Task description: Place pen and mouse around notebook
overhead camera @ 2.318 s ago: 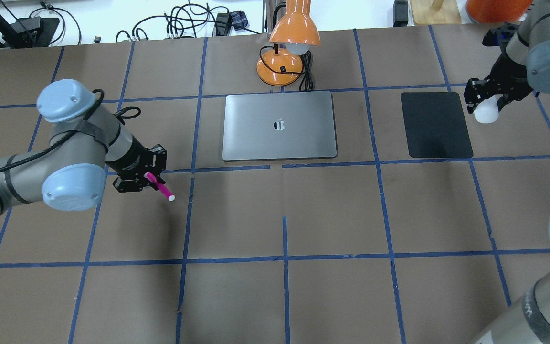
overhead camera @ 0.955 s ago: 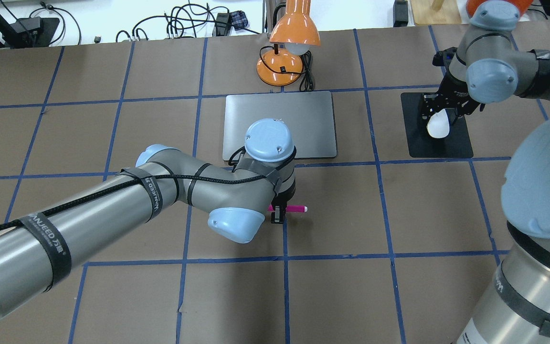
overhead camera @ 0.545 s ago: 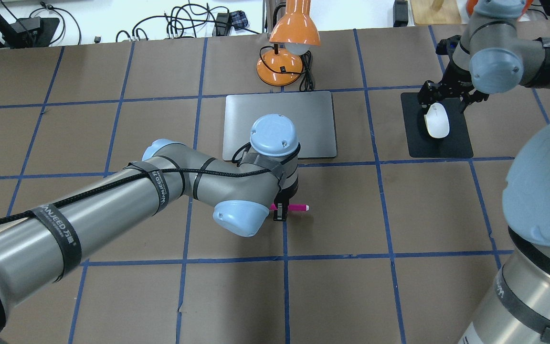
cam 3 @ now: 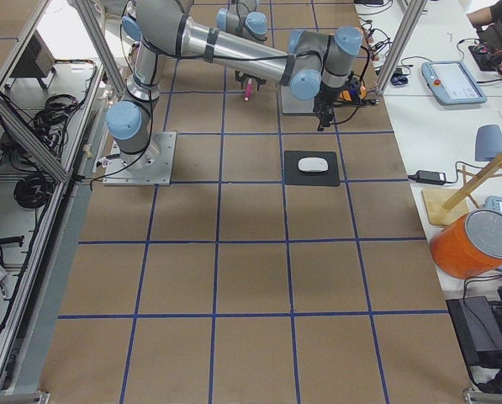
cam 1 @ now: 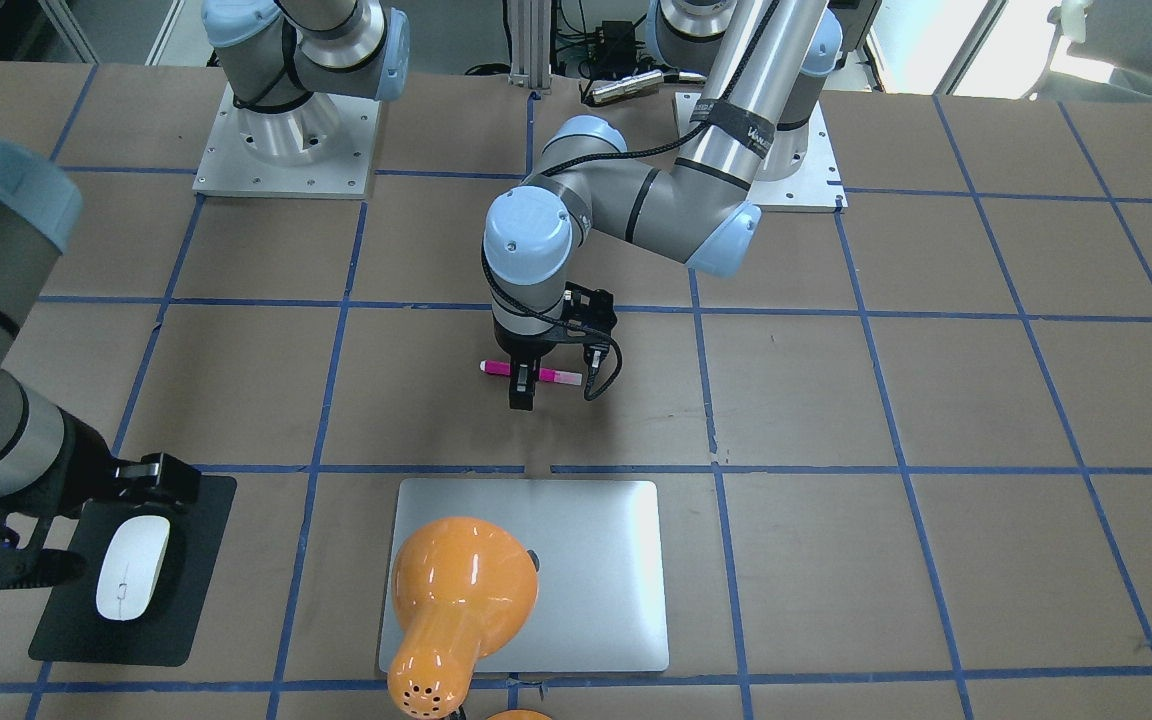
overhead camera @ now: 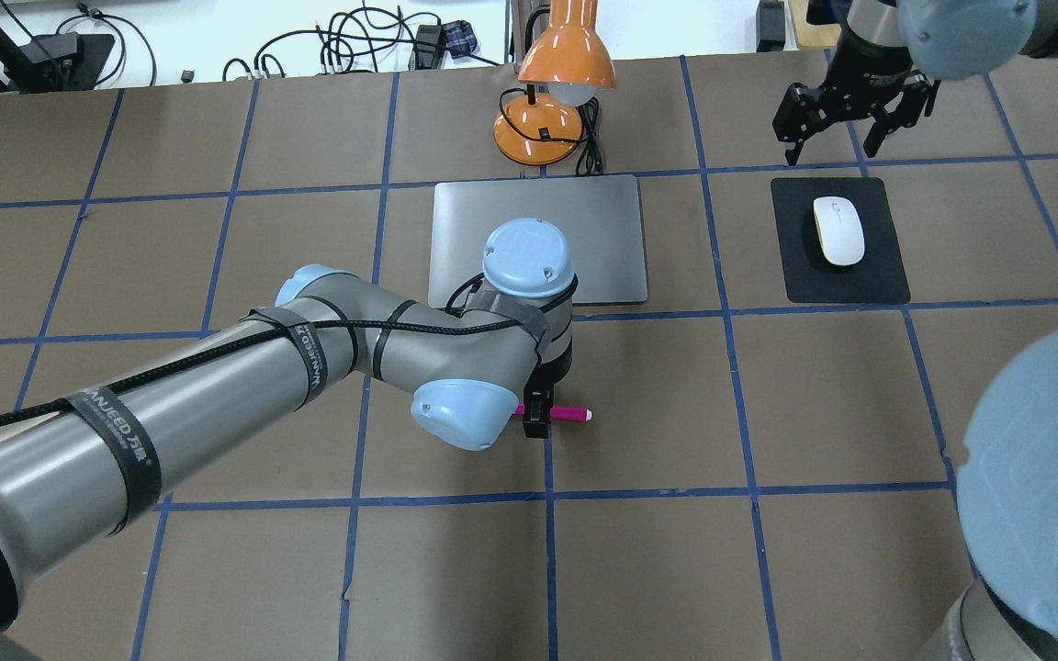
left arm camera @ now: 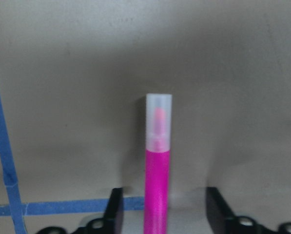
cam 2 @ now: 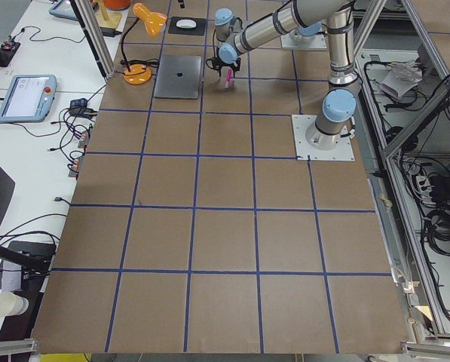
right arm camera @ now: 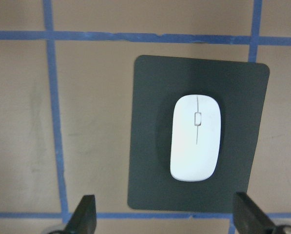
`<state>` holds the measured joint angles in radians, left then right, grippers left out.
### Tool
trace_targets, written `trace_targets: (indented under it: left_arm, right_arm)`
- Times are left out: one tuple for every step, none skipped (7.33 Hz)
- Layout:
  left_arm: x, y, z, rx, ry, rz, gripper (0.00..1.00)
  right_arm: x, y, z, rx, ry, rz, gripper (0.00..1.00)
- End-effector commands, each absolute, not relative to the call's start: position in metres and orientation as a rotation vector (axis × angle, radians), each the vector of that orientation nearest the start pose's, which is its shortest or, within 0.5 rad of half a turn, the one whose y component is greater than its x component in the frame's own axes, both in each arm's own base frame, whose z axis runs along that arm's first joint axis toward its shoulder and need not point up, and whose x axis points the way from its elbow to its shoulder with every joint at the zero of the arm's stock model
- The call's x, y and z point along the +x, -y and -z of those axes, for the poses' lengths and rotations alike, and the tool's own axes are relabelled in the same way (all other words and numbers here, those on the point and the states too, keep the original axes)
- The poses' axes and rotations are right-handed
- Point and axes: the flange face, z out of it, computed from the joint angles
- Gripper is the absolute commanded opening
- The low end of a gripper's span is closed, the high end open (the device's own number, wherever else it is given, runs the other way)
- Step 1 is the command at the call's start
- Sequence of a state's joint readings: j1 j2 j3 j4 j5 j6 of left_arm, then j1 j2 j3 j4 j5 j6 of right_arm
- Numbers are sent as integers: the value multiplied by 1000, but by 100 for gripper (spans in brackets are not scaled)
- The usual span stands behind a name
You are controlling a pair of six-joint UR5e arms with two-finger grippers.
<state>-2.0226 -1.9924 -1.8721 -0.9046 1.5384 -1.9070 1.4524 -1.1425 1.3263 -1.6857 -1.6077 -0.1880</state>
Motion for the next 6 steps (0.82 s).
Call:
trace_targets:
  left_arm:
    - [-354,457,-236,-1839,-2510,-78,99]
    - [-343,455,-285,-1537,-2668,-120,99]
    - [-315,454,-341,-1236,-2792,-183,98]
    - [-274,453,-386,-1081,-2867,-210,96]
    - [-242,448,-419,-898,-2969,-173,96]
    - [-213,447,-447,-638,-3078,-94,96]
  right_arm:
    - [84,612,-450,-129,-3162,-136,100]
    - [96,595,-487,-117,-3167,-42,100]
    - [105,589,-507,-122,-3173,-36,100]
    - [107,585,-501,-118,-3164,-110,100]
    - [113,581,-510,-34,-3181,-81,100]
    - [131,575,-506,-24,-3181,-103,100]
